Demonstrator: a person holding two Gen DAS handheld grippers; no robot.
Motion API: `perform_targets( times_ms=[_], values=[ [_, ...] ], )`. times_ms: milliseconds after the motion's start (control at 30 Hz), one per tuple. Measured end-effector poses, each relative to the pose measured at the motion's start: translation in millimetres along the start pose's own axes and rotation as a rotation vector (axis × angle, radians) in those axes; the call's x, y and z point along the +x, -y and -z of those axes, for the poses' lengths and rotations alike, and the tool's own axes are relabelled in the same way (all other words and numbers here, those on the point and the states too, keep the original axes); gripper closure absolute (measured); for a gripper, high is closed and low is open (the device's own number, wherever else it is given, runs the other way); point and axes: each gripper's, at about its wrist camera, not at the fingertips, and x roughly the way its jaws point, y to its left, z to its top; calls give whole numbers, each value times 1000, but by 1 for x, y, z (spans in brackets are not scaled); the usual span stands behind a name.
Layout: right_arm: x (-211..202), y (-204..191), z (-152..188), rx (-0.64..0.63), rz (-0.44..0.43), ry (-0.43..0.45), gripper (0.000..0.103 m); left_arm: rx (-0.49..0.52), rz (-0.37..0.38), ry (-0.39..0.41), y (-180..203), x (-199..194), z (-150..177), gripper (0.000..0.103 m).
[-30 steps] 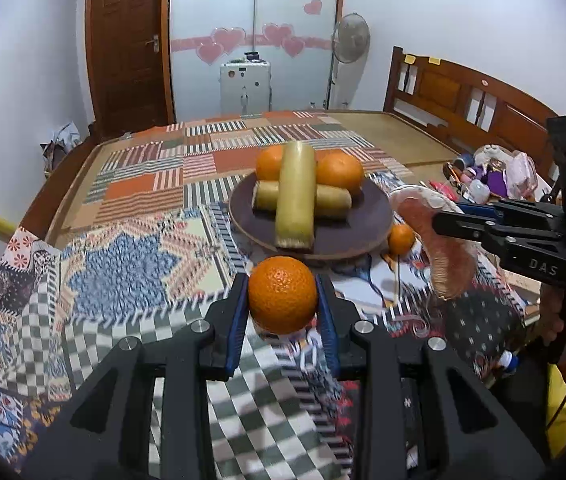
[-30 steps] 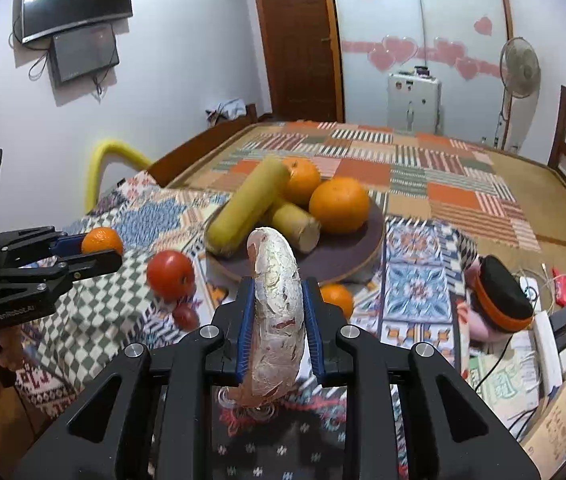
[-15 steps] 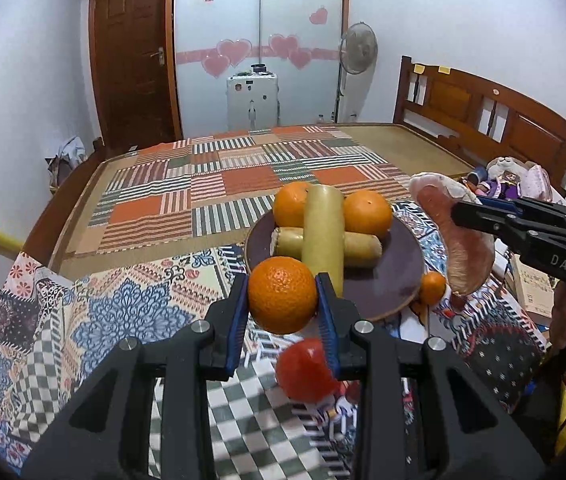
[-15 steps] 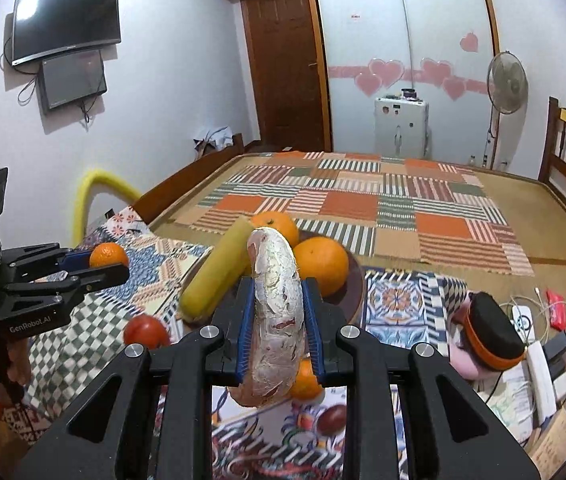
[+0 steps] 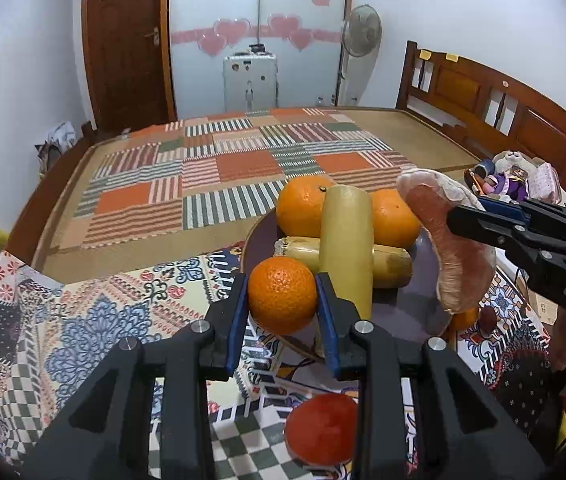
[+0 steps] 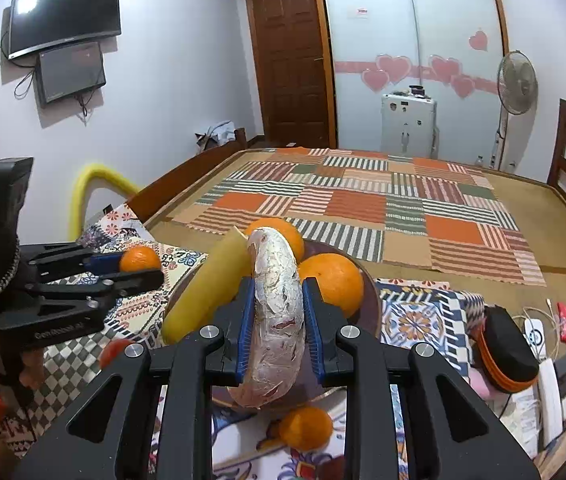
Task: Organize fruits
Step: 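Lay the pomelo segment on the plate with the right tool while the left tool sets the tangerine there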
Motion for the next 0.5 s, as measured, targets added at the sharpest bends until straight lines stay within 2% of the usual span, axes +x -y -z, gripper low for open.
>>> perform_targets(
  times_ms=[500],
  values=[
    [14, 0, 1, -86, 59, -63, 81, -8, 8, -63, 0, 28, -7, 70]
  ],
)
